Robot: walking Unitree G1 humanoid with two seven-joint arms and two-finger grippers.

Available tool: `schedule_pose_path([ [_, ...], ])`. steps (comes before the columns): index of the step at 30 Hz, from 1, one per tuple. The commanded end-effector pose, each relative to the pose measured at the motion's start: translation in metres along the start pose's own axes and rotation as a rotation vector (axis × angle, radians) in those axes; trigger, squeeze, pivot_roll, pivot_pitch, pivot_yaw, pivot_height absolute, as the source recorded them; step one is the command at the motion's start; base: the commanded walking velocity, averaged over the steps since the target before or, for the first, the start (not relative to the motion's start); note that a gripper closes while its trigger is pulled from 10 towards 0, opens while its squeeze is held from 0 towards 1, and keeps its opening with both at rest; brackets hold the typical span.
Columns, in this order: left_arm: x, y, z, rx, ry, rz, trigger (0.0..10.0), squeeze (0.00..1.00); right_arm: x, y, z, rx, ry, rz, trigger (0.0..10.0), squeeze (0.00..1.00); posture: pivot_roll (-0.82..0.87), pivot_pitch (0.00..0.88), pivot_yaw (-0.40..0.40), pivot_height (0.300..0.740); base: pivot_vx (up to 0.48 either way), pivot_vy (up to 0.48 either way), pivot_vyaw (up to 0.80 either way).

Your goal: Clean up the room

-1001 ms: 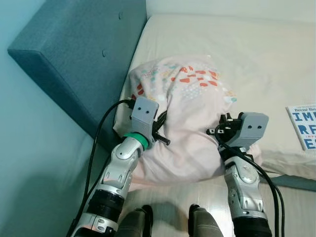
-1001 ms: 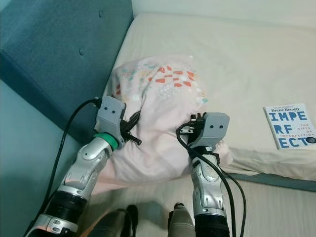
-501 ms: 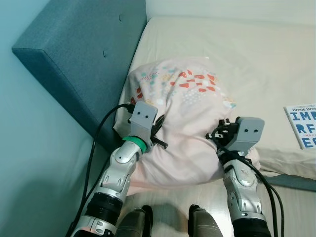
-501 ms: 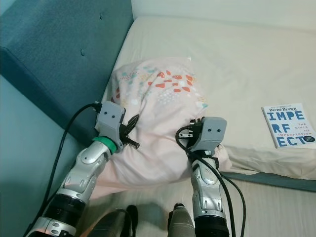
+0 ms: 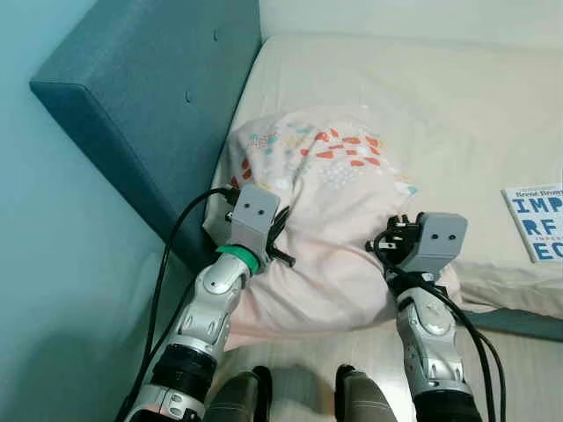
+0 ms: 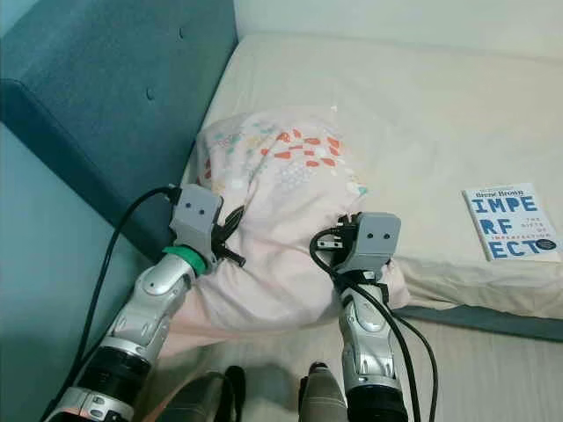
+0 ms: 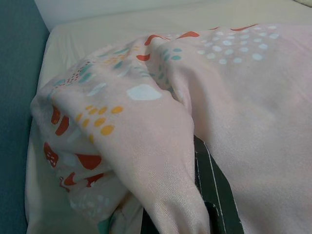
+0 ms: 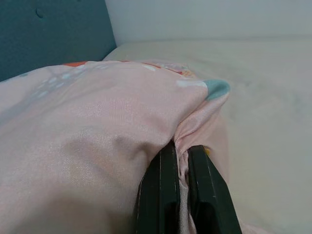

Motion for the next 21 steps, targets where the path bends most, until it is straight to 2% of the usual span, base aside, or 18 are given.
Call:
schedule_pose_path([
  [1,0.0071,-0.0010,0.0016,0.033,0.003,-0.039,10.0,0.00,-0.0074,-0.0004,0.0019,0.022,-0.002,0.024,10.0,0.00,0.00,0.152,0.108,0.740,0.000,0.000,0.00],
  [6,0.0060,-0.0006,0.0010,0.039,-0.010,-0.031,10.0,0.00,-0.0097,0.0000,0.0025,0.029,-0.014,0.036,10.0,0.00,0.00,0.149,0.108,0.740,0.103,0.000,0.00],
  [21,0.0055,-0.0007,0.0023,0.052,-0.024,-0.037,10.0,0.00,-0.0142,0.0005,0.0031,0.035,-0.021,0.063,10.0,0.00,-0.01,0.135,0.104,0.740,0.332,0.000,0.00],
])
Point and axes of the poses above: a point about 5 cm out from each wrist's last joint towards the gripper, its own y axis pointing out of the wrist towards the gripper, its own z axis along the axis of the wrist's last joint, x = y × z, the point moved 4 cm from there along y, pointing out of the wrist towards the gripper, and after that the axes turned 7 degrees about -y, right-handed, at the moved point
